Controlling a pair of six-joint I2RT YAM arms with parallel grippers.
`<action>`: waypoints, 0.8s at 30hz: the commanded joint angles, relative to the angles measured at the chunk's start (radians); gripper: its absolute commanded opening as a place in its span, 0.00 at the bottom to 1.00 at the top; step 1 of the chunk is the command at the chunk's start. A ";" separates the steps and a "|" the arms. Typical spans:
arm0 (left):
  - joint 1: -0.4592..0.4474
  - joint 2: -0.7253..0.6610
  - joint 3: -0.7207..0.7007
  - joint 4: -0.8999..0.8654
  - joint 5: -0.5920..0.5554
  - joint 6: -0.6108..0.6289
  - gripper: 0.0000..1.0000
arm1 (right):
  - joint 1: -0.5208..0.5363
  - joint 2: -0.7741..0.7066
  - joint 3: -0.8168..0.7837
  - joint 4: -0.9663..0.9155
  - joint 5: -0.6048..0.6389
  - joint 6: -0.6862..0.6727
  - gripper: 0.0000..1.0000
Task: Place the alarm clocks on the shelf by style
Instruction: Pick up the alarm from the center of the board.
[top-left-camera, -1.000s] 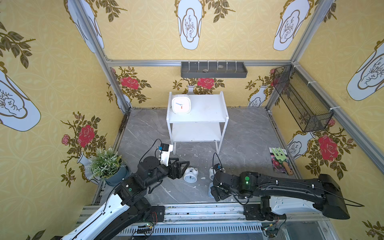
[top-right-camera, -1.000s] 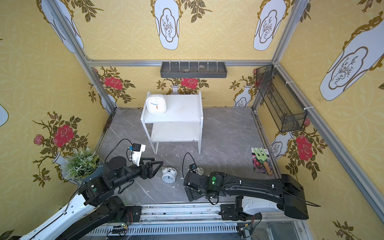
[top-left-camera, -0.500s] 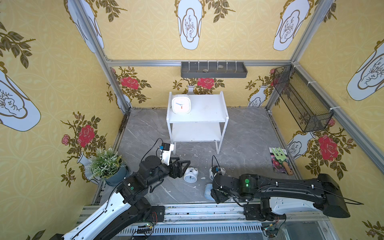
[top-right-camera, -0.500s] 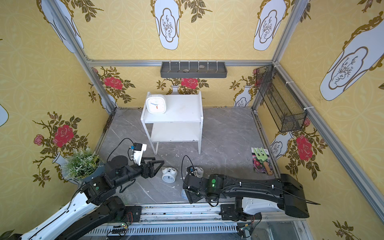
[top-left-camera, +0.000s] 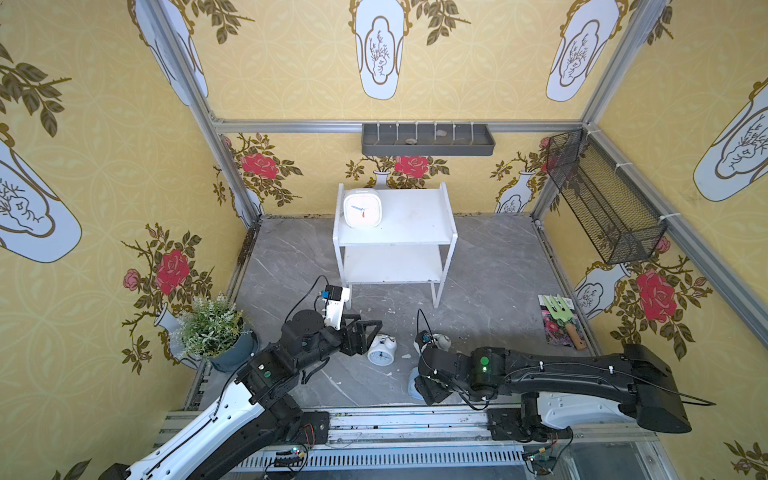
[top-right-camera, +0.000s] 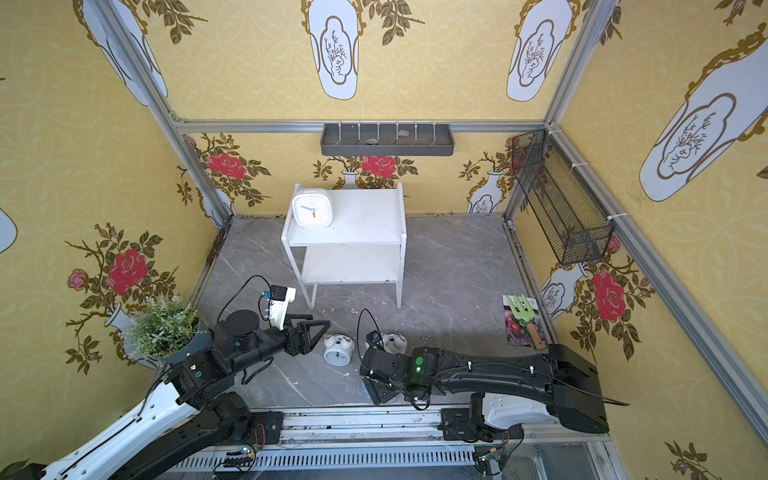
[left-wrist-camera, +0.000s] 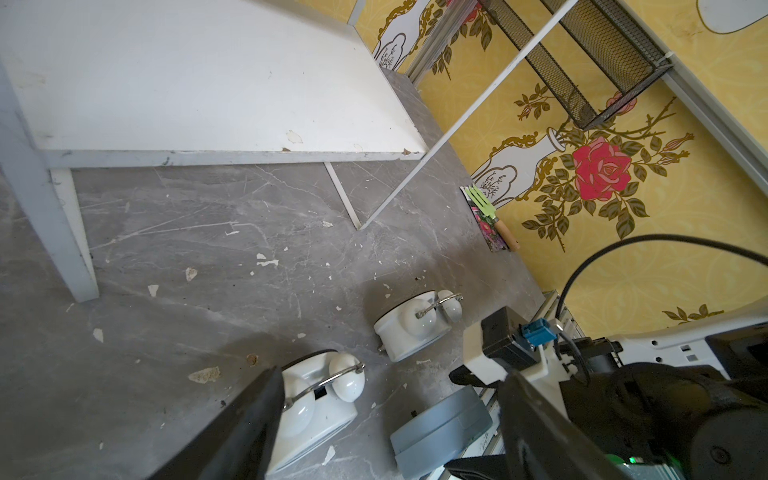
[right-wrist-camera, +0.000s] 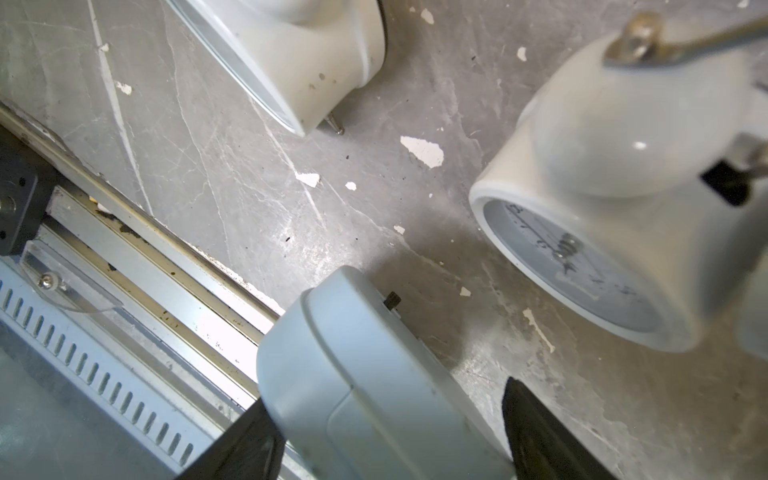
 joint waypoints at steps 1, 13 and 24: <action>0.000 -0.005 -0.008 0.030 0.001 0.001 0.84 | 0.000 -0.001 0.006 0.045 -0.016 -0.019 0.71; 0.000 0.000 -0.008 0.034 -0.012 -0.002 0.84 | 0.005 -0.043 -0.001 0.043 -0.034 -0.028 0.35; 0.004 -0.076 0.014 0.001 -0.029 -0.012 0.93 | 0.050 -0.194 0.109 -0.020 -0.064 -0.077 0.20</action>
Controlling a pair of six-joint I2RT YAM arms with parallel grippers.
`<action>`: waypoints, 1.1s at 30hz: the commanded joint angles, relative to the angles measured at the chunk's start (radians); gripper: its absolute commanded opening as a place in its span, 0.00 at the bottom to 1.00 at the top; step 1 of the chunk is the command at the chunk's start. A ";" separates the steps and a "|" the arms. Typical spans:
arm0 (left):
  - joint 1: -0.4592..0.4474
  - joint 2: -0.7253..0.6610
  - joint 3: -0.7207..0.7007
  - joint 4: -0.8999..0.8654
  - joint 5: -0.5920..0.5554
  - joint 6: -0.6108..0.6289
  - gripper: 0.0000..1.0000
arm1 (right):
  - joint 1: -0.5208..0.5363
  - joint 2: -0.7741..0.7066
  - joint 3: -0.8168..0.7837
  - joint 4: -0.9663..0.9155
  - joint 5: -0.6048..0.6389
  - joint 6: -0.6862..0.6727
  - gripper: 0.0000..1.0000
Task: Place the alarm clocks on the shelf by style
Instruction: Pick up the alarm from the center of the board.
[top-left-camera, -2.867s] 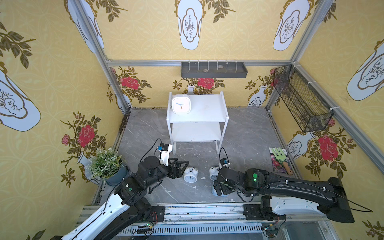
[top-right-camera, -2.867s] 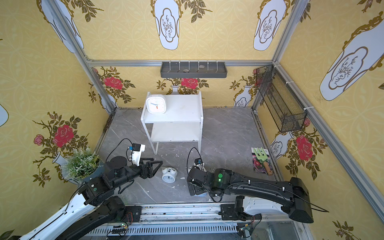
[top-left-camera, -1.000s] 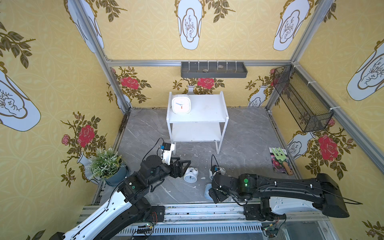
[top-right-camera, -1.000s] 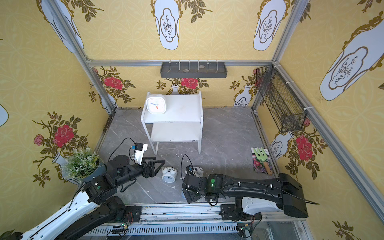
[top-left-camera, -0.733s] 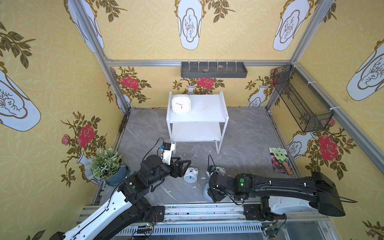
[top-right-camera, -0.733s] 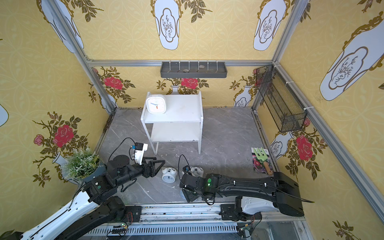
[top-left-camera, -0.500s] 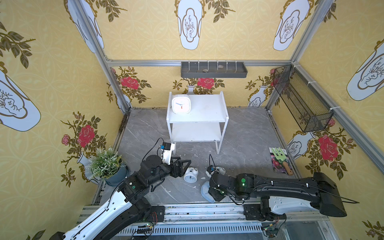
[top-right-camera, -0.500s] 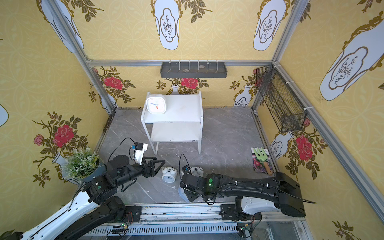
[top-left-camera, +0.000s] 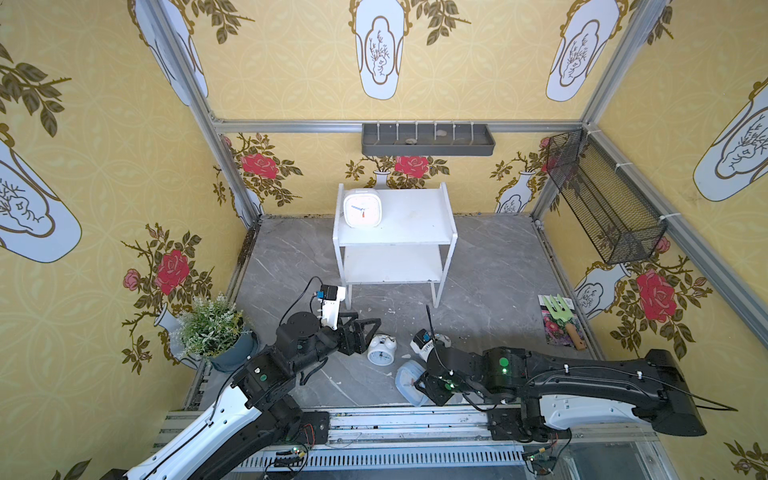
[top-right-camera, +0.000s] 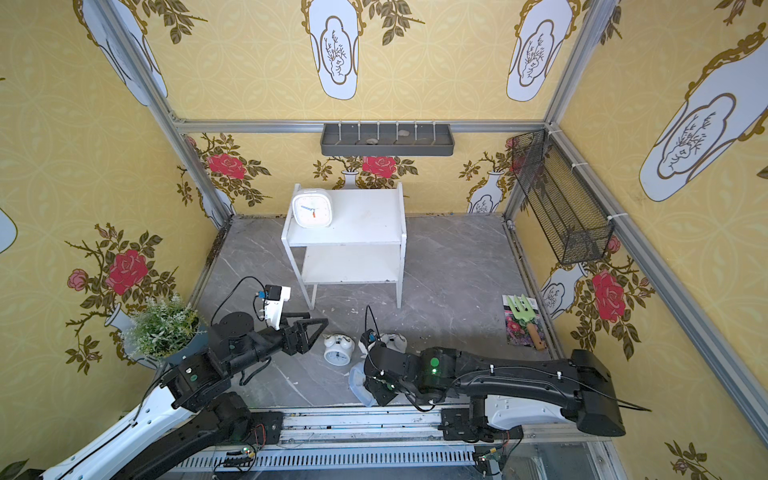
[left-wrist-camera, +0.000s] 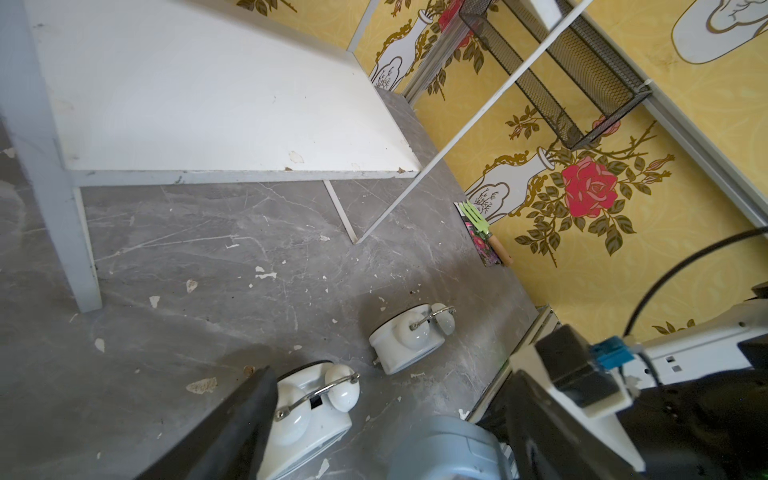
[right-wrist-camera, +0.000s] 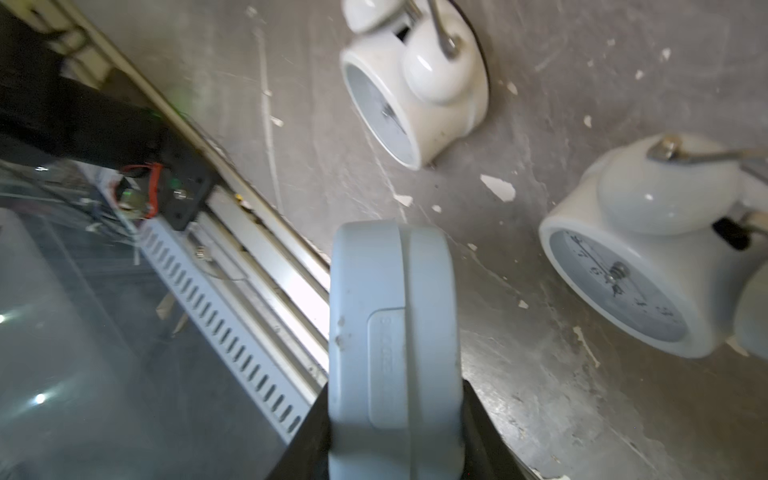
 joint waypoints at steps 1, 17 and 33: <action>0.011 -0.027 0.031 -0.020 0.016 0.007 0.94 | 0.005 -0.062 0.056 -0.023 -0.014 -0.038 0.20; 0.097 -0.038 0.138 0.111 0.789 0.053 0.99 | -0.032 -0.147 0.408 0.035 -0.169 -0.334 0.23; 0.097 -0.014 0.122 0.274 0.843 0.001 0.61 | -0.250 -0.057 0.439 0.144 -0.479 -0.363 0.23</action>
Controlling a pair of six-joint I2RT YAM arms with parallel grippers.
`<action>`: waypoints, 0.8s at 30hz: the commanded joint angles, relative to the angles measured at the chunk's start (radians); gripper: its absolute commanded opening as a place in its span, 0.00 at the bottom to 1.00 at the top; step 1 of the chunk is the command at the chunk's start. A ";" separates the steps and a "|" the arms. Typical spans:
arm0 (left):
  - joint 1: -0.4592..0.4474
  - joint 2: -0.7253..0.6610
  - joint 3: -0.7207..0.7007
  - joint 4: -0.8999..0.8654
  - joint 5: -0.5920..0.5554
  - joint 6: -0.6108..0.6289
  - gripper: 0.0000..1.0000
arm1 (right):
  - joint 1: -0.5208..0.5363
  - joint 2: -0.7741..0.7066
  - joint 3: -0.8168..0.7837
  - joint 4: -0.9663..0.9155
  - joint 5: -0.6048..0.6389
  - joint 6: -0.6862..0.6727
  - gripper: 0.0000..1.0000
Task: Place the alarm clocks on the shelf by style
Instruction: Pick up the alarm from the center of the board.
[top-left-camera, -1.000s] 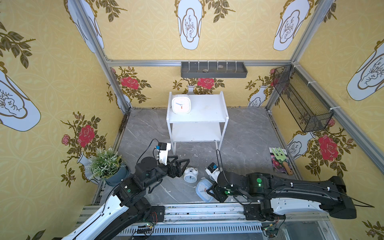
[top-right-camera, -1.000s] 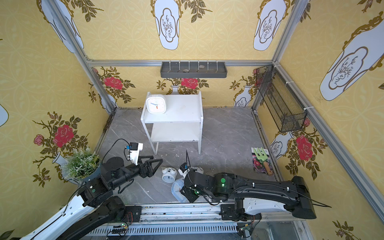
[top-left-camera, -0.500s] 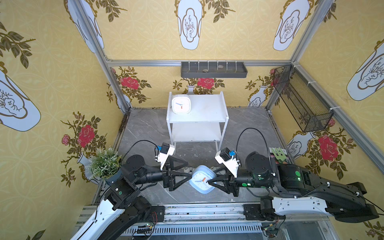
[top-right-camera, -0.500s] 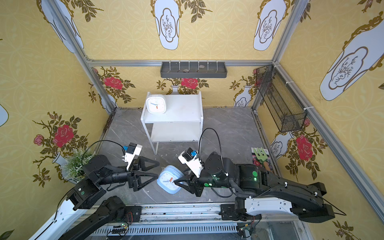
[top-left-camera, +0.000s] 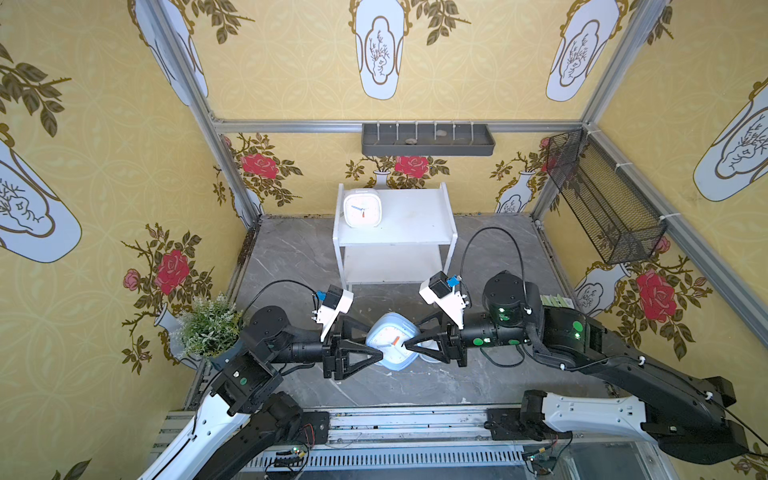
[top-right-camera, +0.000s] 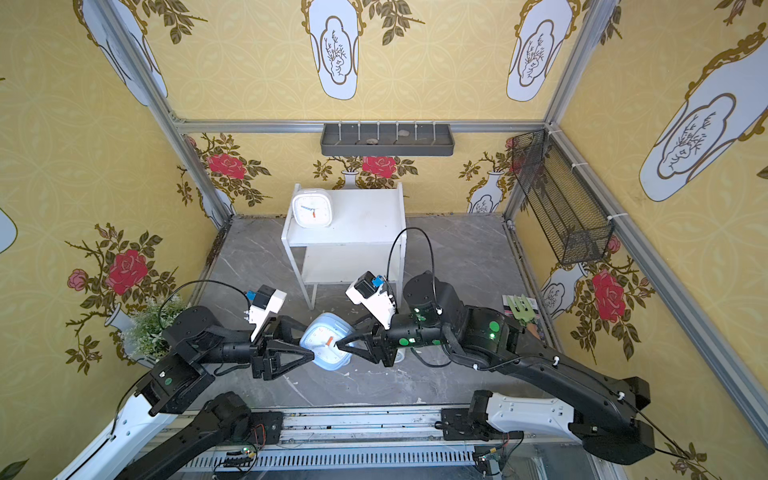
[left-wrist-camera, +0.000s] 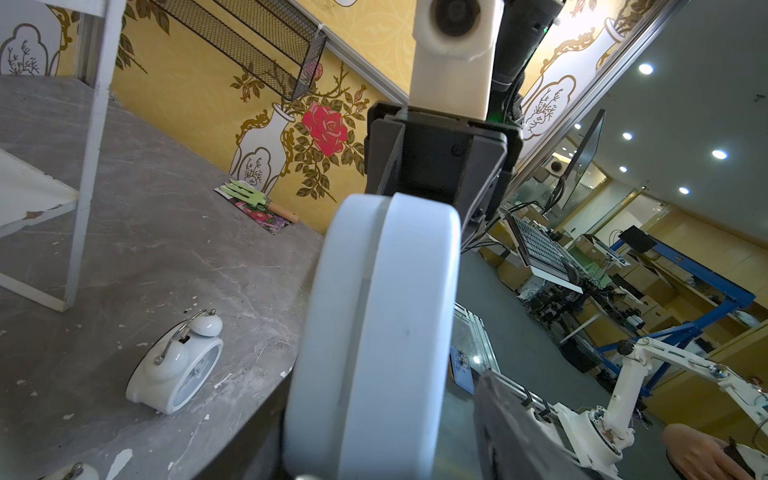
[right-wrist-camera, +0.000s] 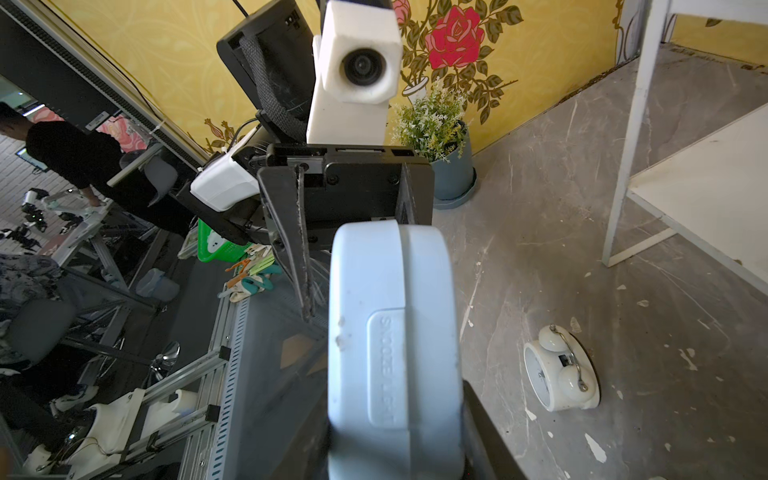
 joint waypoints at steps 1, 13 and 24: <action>-0.001 -0.002 -0.019 0.133 0.042 -0.024 0.59 | -0.004 0.003 0.003 0.078 -0.027 -0.006 0.23; 0.000 -0.001 -0.038 0.220 0.053 -0.080 0.69 | -0.042 -0.008 -0.036 0.096 -0.104 0.006 0.23; 0.005 0.013 -0.080 0.335 0.068 -0.145 0.46 | -0.063 -0.018 -0.076 0.105 -0.128 0.012 0.23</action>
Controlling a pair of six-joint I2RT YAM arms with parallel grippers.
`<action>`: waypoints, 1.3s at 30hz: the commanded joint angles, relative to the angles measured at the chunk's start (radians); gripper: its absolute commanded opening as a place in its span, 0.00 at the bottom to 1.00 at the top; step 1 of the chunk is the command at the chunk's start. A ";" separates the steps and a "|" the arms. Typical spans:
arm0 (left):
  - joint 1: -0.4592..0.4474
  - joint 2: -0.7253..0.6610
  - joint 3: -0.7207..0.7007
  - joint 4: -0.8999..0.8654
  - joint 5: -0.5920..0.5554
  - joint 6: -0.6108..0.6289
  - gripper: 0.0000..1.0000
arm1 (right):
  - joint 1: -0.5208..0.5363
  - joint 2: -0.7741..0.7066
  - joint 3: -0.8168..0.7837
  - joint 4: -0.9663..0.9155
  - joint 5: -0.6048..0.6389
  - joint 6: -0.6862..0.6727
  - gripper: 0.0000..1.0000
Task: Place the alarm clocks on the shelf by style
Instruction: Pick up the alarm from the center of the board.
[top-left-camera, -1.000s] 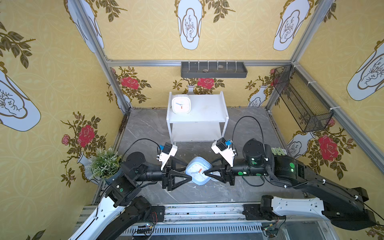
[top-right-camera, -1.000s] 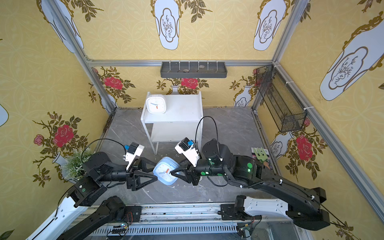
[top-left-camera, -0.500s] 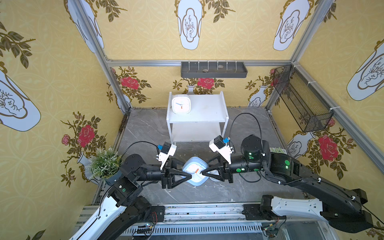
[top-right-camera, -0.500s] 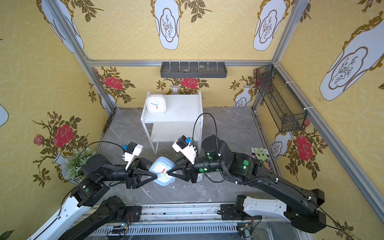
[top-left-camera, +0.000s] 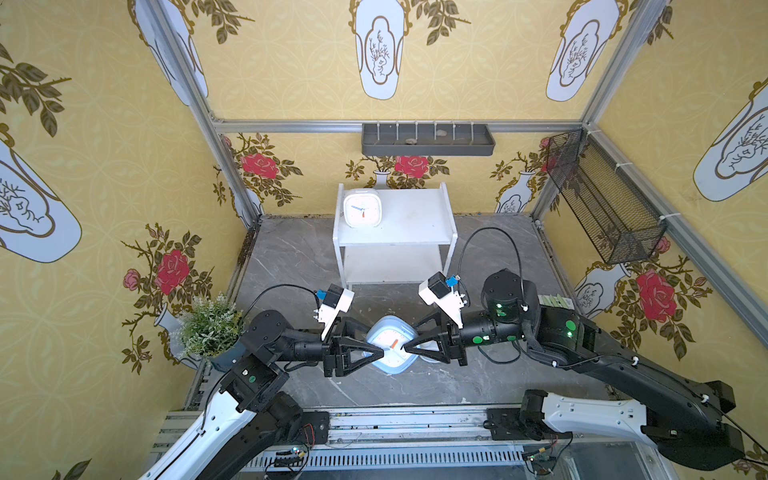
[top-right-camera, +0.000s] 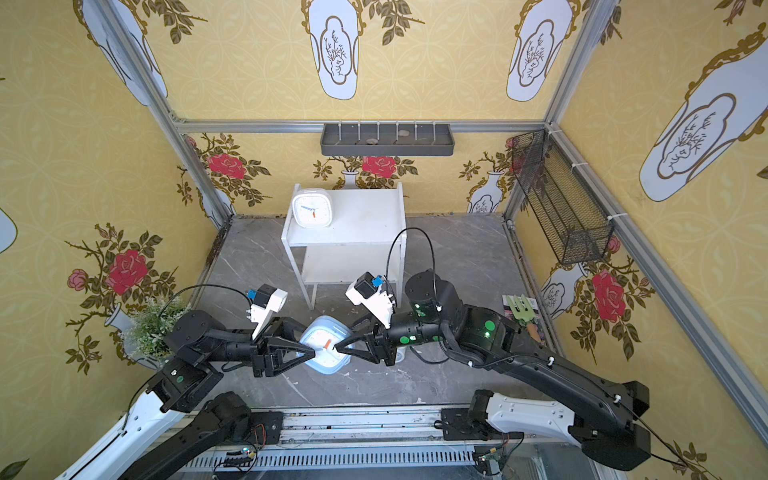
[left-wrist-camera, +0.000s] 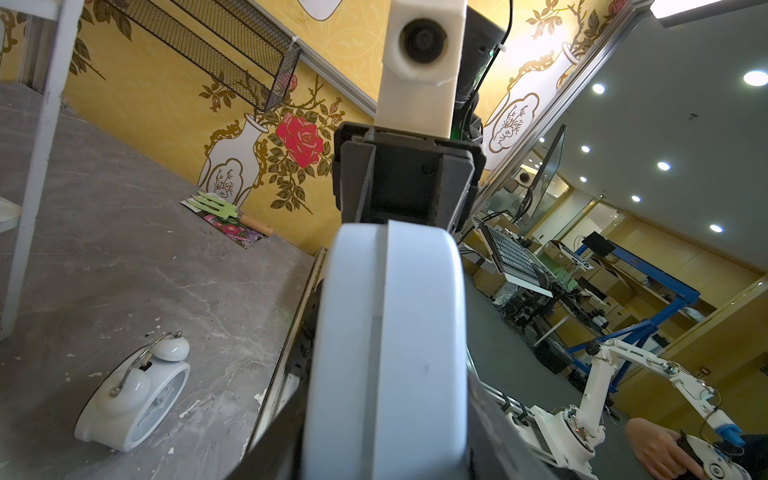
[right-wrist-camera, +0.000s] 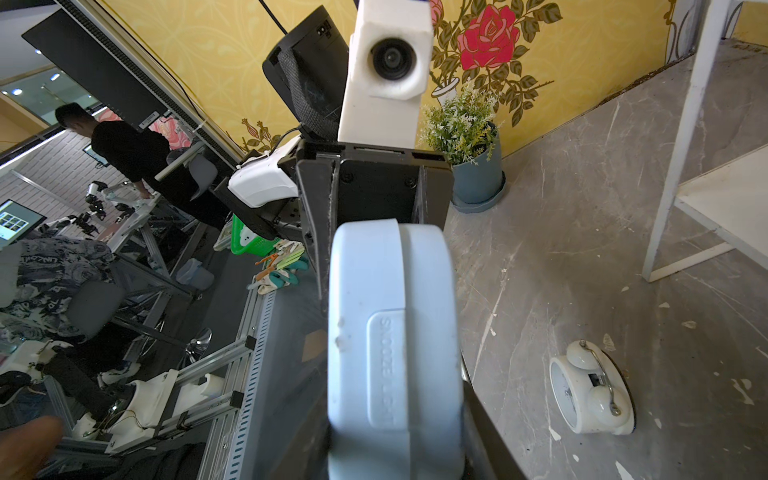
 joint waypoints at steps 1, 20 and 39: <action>0.002 0.003 -0.014 0.140 0.024 -0.035 0.43 | -0.006 -0.007 -0.013 0.029 0.011 0.016 0.23; 0.001 0.032 -0.126 0.552 -0.127 -0.211 0.12 | -0.011 -0.103 -0.130 0.261 0.177 0.094 0.74; 0.004 0.147 -0.202 0.896 -0.186 -0.355 0.05 | -0.012 -0.125 -0.228 0.529 0.081 0.160 0.60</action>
